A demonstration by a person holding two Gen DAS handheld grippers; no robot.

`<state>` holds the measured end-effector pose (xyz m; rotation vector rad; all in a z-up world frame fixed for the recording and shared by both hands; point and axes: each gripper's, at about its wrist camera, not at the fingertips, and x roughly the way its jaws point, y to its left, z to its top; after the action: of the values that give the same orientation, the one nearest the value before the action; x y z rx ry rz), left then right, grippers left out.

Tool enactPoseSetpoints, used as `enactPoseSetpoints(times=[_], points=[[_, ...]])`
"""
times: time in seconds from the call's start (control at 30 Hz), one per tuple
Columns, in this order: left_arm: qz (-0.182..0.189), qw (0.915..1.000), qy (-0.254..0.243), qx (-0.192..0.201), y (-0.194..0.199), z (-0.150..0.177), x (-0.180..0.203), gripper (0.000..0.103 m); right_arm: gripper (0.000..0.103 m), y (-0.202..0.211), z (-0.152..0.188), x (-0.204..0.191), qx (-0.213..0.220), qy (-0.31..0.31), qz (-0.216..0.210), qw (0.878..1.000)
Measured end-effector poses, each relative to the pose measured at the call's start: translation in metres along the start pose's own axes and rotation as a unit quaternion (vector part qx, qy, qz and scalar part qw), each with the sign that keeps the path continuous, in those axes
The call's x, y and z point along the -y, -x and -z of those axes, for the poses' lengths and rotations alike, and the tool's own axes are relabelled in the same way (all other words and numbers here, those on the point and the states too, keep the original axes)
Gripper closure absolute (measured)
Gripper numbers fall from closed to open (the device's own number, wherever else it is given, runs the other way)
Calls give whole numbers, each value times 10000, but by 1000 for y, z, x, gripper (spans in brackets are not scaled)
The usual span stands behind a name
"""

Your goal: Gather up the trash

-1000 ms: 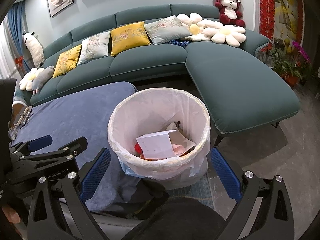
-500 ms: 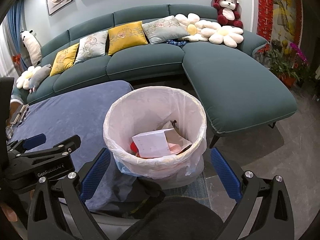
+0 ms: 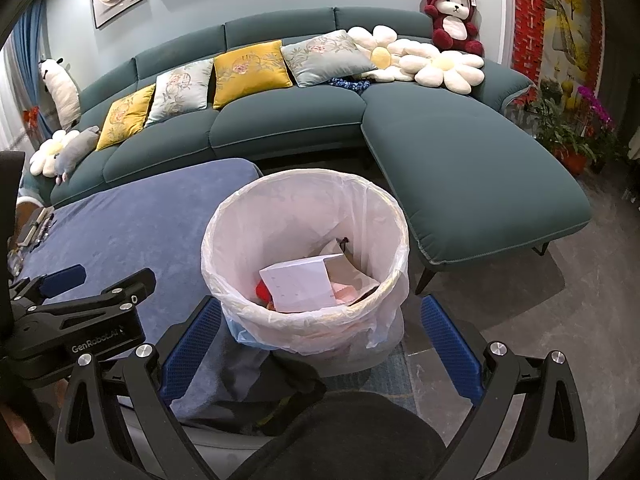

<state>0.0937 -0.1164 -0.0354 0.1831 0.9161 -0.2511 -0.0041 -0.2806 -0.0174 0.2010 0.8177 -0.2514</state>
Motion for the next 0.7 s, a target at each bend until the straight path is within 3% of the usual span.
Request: enactPoseSetpoints(times=[0.7], points=[[-191, 9997, 81, -153, -6, 8, -4, 10, 7, -2, 10, 1, -29, 45, 83, 10000]])
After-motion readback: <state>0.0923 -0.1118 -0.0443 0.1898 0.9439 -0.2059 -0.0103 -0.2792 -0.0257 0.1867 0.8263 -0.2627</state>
